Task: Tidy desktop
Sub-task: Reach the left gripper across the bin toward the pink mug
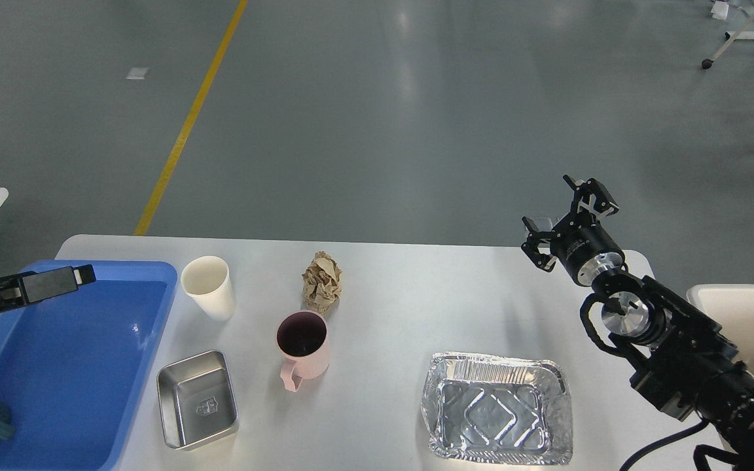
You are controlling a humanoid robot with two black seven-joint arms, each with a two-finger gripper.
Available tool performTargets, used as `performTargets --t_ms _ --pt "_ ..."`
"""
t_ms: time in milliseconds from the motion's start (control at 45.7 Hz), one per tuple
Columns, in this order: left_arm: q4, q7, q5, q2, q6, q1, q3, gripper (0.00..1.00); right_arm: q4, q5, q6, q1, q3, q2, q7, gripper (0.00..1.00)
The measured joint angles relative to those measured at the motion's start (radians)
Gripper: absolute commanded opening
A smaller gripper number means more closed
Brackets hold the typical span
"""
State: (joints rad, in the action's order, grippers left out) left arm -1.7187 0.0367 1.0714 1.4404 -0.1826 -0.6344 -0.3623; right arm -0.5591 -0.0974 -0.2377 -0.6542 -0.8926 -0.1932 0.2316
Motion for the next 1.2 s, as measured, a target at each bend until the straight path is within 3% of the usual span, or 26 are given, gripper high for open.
performTargets --t_ms 591,941,1203 --pt "0.393 -0.003 0.024 -0.503 0.0 -0.021 0.098 0.97 0.002 -0.033 0.022 0.009 0.02 0.021 0.0 1.0" --pt "0.488 -0.005 0.05 -0.664 0.007 -0.125 0.226 0.96 0.011 -0.039 0.027 0.01 0.026 0.029 0.0 1.0" --pt "0.55 -0.041 0.066 -0.784 0.011 -0.258 0.38 0.95 0.016 -0.039 0.028 0.008 0.026 0.028 0.0 1.0"
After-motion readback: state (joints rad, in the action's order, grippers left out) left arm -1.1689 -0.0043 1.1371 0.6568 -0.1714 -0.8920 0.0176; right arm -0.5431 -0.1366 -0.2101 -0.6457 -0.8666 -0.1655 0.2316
